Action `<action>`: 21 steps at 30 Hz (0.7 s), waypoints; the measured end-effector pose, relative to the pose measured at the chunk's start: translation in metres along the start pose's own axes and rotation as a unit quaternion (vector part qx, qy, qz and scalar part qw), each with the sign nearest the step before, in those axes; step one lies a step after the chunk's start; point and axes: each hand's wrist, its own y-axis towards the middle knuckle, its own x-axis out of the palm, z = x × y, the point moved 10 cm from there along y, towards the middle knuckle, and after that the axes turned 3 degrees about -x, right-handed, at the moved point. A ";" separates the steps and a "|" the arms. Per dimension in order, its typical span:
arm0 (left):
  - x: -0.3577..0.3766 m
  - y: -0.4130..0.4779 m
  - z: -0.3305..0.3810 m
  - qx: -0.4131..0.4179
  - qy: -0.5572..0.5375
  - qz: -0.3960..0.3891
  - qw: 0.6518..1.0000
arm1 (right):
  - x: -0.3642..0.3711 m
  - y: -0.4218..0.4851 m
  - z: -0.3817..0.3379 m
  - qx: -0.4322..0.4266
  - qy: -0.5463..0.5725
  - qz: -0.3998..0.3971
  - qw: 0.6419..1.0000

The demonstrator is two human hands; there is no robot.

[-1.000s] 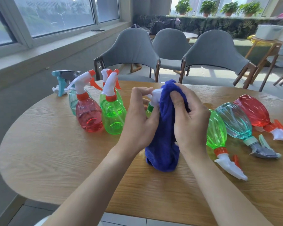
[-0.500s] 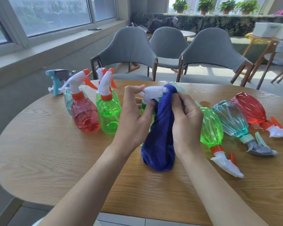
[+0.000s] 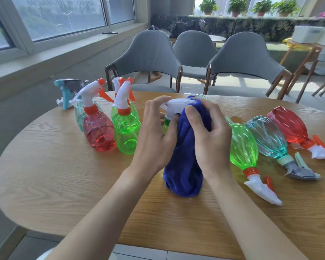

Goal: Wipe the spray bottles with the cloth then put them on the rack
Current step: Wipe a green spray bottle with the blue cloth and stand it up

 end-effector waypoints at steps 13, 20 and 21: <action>0.004 0.000 -0.001 0.012 0.027 0.002 1.000 | -0.009 -0.005 0.024 0.081 0.102 0.066 0.989; 0.005 -0.001 0.000 0.020 0.013 -0.001 1.000 | 0.006 0.003 -0.004 -0.009 -0.017 -0.010 1.000; 0.005 -0.001 0.000 0.019 0.013 -0.001 1.000 | 0.006 0.003 -0.006 -0.019 -0.037 -0.007 0.999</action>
